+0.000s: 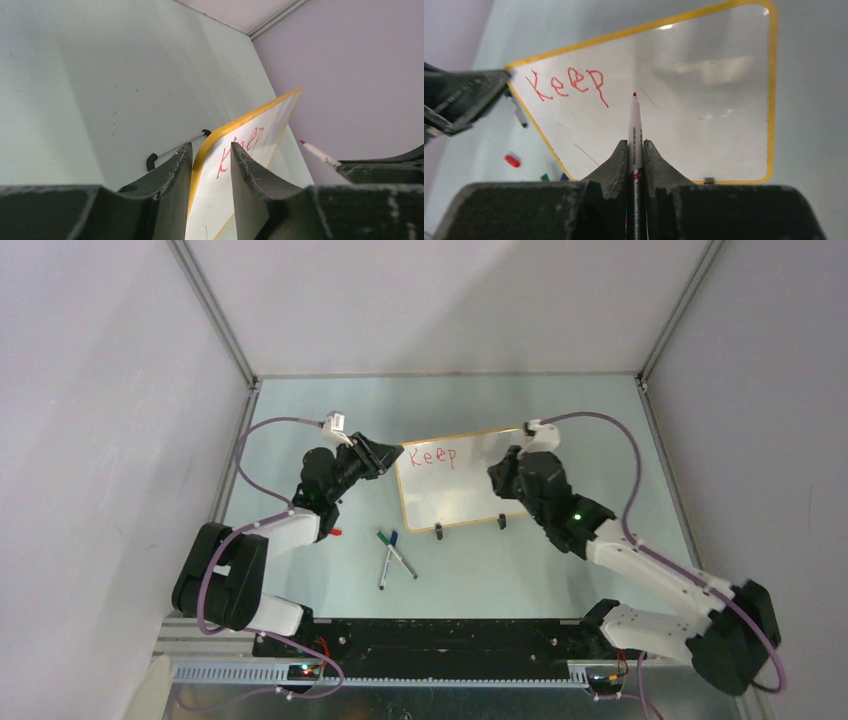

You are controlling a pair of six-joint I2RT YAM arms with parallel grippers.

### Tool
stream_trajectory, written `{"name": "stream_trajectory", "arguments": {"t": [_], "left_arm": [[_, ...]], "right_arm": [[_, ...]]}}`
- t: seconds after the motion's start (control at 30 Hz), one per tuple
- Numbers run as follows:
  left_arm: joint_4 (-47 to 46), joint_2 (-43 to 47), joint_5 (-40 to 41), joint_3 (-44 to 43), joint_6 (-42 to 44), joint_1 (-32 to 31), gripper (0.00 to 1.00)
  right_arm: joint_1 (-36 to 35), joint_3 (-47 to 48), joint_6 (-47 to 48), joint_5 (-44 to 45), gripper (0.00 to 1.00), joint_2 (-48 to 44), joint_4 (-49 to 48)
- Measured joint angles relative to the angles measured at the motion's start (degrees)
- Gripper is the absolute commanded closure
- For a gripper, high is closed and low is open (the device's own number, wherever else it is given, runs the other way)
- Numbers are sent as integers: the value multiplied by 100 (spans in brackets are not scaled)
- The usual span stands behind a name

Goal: Write a sentence on the whiteboard

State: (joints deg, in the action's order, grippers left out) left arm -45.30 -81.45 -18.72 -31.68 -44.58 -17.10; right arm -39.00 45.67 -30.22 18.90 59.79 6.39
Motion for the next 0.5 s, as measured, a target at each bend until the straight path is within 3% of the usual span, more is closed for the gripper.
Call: {"name": "stream_trajectory", "arguments": {"t": [0.27, 0.5], "left_arm": [[-52, 0, 2, 7, -50, -2, 73], [-83, 0, -15, 7, -46, -2, 82]], "right_arm": [[-1025, 702, 549, 608, 100, 1443, -164], [-1419, 837, 702, 868, 100, 1652, -282]]}}
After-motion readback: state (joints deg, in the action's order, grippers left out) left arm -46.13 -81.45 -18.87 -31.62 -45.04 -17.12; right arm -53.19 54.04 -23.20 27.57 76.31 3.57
